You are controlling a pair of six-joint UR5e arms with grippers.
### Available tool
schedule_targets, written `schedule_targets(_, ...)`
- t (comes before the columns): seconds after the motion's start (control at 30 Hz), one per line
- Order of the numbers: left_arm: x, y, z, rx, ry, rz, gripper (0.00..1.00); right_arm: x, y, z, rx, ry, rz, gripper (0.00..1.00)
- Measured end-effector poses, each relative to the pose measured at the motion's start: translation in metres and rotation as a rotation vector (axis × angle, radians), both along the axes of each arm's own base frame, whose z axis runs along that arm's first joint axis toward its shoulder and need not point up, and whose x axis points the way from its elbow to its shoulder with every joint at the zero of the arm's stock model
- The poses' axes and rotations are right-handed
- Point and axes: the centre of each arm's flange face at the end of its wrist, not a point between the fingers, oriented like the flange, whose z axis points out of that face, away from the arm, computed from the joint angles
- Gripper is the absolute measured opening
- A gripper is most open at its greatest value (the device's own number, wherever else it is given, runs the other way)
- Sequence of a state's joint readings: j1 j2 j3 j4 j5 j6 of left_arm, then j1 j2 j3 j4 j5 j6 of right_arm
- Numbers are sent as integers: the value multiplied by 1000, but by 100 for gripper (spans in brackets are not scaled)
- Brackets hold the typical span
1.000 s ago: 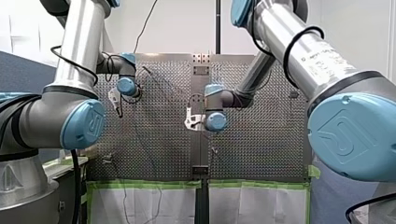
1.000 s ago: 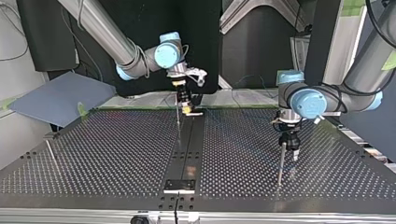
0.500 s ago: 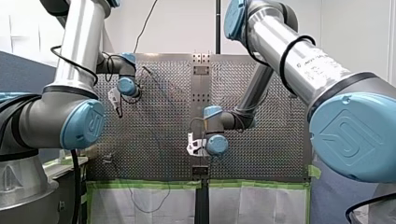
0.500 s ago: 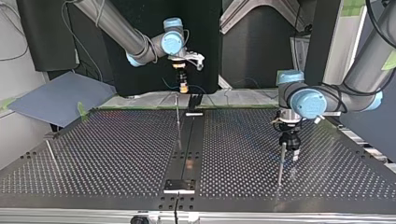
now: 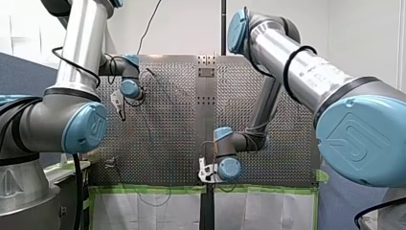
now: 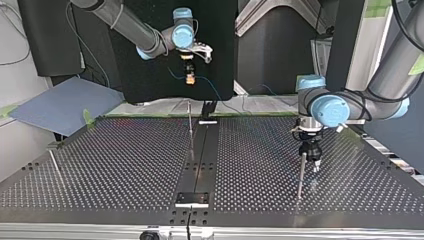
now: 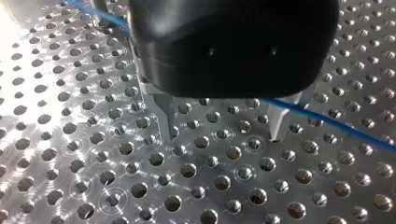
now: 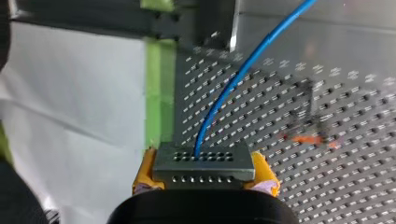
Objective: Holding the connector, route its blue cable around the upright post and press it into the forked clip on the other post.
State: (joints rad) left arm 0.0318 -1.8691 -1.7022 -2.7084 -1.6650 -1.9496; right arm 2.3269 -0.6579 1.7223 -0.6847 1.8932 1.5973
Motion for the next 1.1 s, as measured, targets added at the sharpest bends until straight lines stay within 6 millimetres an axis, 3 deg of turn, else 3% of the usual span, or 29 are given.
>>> schedule_targets(0.53, 0, 0, 0, 0, 1, 2, 100, -40, -22, -70, 5, 14, -89, 0)
schedule_targets(0.83, 0, 1, -1, -1, 1, 7, 100, -63, -20, -115, 21, 45, -112, 0)
schedule_targets(1.1, 0, 1, -1, -2, 0, 8, 100, -72, -26, -123, 10, 55, -123, 0)
